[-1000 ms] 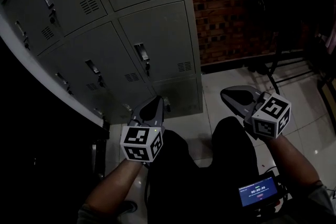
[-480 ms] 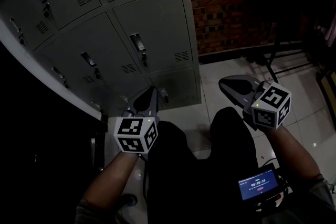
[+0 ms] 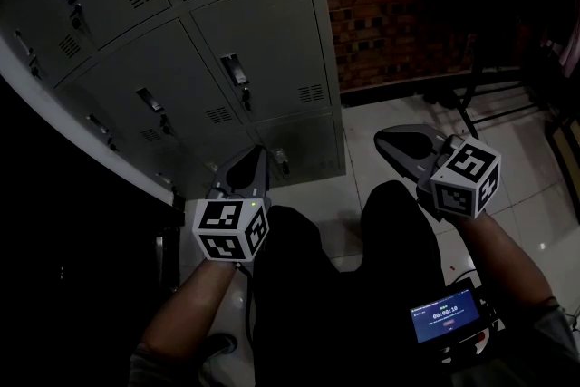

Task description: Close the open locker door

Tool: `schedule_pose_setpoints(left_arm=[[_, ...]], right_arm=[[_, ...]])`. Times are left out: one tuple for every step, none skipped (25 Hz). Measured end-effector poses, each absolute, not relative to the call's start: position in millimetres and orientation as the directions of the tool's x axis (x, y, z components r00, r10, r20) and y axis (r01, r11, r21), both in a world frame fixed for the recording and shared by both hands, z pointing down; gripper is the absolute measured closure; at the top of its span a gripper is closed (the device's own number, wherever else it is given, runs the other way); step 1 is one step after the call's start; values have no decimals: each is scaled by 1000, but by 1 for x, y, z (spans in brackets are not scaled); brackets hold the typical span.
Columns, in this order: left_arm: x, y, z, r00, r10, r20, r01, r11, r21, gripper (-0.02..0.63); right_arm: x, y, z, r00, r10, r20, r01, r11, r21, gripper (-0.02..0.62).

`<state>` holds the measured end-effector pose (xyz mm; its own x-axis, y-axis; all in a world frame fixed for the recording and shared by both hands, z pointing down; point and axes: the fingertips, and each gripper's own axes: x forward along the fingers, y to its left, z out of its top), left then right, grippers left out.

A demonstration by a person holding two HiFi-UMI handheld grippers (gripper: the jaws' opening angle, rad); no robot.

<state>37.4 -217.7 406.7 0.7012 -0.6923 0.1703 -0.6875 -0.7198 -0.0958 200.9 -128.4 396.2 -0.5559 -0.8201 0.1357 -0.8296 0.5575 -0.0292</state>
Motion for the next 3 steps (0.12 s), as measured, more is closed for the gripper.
schedule_pose_setpoints(left_arm=[[37,-218,407,700,-694,170,-689,-719,-97,604],[37,-219,406,699,-695,170,-690,-718,-97,604],[36,-219,406,698,-696,170,-691,-716,-98,604]], right_arm=[[201,-129,396,-556,-820,136,-829,558,-29,588],[201,-129,396,-557,-819,136,-829,559,-29,588],[201,-129,396,-557,-819,136,-829,559,-29,588]])
